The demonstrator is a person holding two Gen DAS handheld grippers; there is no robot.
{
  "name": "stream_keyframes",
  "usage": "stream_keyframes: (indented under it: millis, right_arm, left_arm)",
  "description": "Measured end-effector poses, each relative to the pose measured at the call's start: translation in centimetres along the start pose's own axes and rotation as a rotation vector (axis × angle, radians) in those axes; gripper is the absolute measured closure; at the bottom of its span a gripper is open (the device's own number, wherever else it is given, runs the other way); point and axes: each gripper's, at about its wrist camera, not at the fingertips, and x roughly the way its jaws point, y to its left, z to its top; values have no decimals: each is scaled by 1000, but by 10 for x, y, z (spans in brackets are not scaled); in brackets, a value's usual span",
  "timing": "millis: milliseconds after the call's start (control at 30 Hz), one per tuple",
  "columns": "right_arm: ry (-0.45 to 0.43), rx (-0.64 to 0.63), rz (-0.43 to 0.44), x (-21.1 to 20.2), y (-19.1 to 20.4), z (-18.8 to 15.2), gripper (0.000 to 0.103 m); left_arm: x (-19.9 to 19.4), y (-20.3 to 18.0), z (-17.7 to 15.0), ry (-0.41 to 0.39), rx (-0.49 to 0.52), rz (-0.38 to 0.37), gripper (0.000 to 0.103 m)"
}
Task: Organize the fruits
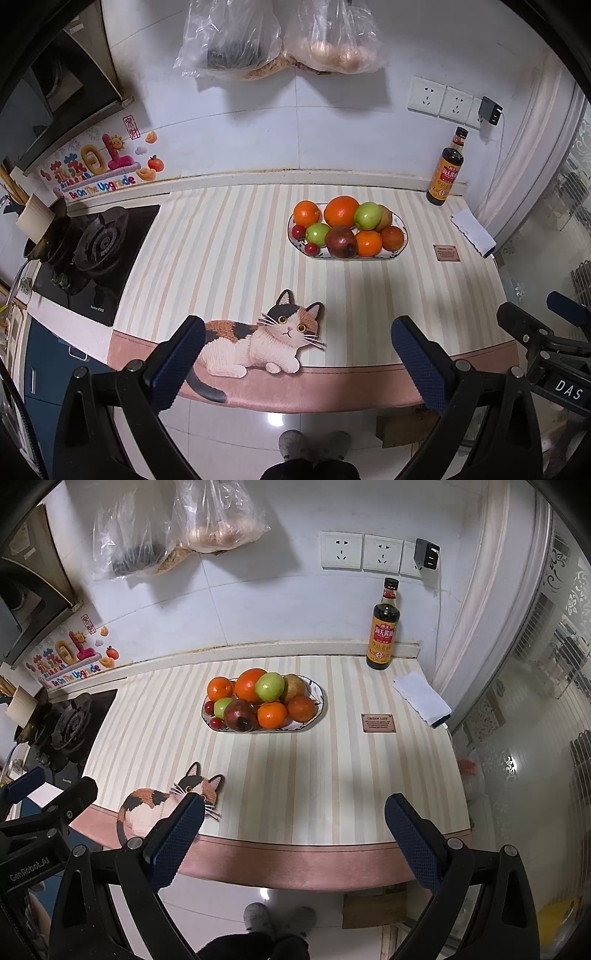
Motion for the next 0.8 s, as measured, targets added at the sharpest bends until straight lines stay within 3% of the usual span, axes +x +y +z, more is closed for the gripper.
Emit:
stream_keyframes:
  millis: [800]
  right_arm:
    - [31,4,16,5,5,-5,3]
  left_arm:
    - [2,0,-2,14,-3,-7,0]
